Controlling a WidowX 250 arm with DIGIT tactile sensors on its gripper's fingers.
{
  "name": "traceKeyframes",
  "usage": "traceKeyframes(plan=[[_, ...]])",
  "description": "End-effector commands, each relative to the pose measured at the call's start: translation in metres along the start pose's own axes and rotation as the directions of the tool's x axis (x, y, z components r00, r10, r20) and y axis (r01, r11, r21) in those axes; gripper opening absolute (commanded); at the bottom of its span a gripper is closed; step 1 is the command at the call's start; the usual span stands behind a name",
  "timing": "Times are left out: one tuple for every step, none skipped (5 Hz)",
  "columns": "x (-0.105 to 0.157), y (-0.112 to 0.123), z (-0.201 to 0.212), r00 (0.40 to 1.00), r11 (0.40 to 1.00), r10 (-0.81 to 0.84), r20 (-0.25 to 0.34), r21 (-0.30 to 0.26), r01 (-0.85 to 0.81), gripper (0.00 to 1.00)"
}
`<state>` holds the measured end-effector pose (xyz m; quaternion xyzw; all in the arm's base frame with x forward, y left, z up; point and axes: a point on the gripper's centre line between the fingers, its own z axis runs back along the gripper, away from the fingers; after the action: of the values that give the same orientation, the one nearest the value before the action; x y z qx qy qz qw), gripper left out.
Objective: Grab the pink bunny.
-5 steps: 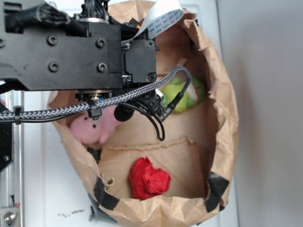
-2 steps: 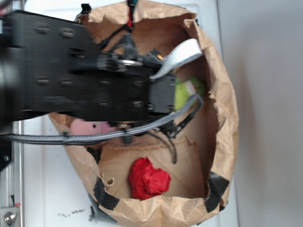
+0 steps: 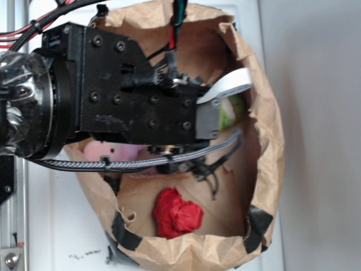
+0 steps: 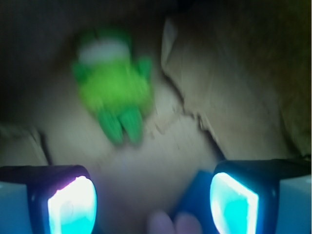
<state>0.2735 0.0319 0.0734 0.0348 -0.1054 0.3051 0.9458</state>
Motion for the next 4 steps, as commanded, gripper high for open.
traceKeyframes(plan=[[-0.01, 0.032, 0.03, 0.999, 0.997, -0.034, -0.011, -0.065, 0.033, 1.0], [-0.01, 0.037, 0.035, 1.0, 0.997, -0.02, -0.024, -0.074, 0.018, 1.0], [-0.014, 0.032, 0.035, 0.999, 0.996, -0.04, -0.036, -0.086, 0.037, 1.0], [-0.025, 0.023, 0.03, 0.995, 0.992, -0.065, -0.075, -0.109, 0.057, 1.0]])
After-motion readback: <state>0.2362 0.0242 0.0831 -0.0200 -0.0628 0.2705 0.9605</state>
